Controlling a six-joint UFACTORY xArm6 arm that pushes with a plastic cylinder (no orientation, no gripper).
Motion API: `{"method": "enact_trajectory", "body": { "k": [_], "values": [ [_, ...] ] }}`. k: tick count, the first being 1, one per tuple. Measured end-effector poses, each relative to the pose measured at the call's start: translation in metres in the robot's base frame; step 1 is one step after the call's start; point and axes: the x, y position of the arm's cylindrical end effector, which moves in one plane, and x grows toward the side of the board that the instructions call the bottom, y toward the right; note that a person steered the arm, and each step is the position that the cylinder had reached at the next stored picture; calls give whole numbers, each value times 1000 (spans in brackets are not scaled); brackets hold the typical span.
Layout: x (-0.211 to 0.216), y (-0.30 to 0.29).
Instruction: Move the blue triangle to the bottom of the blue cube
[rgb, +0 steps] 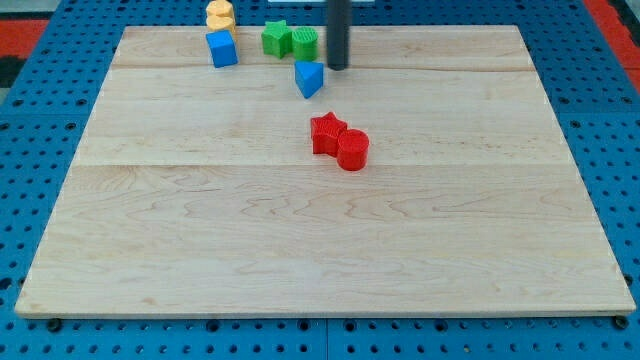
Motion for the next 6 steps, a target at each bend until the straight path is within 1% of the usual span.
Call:
{"method": "enact_trajectory", "body": {
  "k": [1,2,3,4,5,6],
  "values": [
    [9,-4],
    [9,-57],
    [30,-61],
    [48,-50],
    [40,-84],
    [17,-90]
  ]
}}
